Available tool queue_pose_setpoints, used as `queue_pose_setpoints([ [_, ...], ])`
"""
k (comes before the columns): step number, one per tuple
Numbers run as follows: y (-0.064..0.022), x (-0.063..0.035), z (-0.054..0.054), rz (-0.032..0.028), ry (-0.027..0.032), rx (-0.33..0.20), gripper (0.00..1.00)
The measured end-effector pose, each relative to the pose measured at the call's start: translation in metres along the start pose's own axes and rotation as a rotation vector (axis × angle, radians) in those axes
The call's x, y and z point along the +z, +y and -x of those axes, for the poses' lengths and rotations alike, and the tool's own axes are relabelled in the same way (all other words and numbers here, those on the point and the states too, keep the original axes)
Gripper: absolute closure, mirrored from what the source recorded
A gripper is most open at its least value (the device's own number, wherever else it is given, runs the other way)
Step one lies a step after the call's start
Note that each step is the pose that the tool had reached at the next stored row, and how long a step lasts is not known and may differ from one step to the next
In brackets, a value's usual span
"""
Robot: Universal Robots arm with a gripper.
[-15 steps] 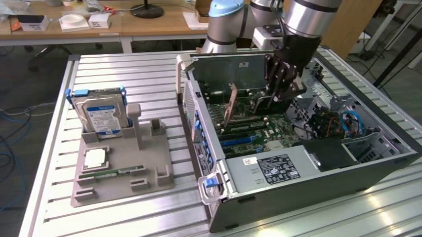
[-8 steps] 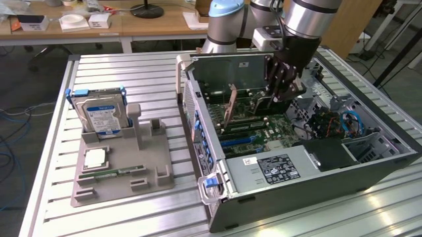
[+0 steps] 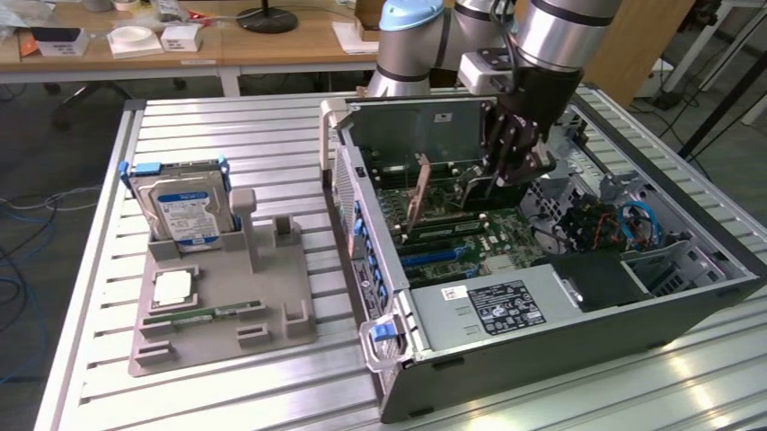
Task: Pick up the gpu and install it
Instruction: 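Insert the gpu into the slot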
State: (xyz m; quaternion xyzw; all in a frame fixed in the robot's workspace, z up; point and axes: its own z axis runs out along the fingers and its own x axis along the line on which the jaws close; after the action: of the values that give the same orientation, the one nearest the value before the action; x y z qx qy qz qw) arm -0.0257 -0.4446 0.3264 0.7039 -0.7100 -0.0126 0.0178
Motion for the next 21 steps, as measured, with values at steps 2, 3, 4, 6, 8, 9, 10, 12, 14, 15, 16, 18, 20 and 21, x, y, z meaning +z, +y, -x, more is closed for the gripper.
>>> queue_pose_setpoints([
  [2,0.0000,0.0004,0.0000,0.0000,0.0000,0.000,0.74],
  [3,0.0000,0.0006,0.0000,0.0000,0.0000,0.000,0.74],
  [4,0.0000,0.0008,0.0000,0.0000,0.0000,0.000,0.74],
  [6,0.0000,0.0012,0.0000,0.0000,0.0000,0.000,0.74],
  [8,0.0000,0.0015,0.0000,0.0000,0.0000,0.000,0.74],
  [9,-0.0001,0.0016,0.0000,0.0000,0.0001,0.000,0.74],
  [10,-0.0001,0.0017,0.0000,0.0000,0.0001,0.000,0.74],
  [12,-0.0001,0.0017,0.0000,0.0000,0.0001,0.000,0.74],
  [14,-0.0001,0.0017,0.0000,0.0000,-0.0001,0.000,0.74],
  [15,-0.0001,0.0017,0.0000,0.0000,0.0000,0.000,0.74],
  [16,-0.0001,0.0017,0.0000,0.0000,-0.0001,0.000,0.74],
  [18,-0.0001,0.0021,0.0000,0.0000,-0.0002,0.000,0.74],
  [20,-0.0001,0.0029,0.0000,-0.0001,-0.0002,0.000,0.74],
  [21,-0.0001,0.0032,0.0000,0.0000,-0.0001,0.000,0.74],
])
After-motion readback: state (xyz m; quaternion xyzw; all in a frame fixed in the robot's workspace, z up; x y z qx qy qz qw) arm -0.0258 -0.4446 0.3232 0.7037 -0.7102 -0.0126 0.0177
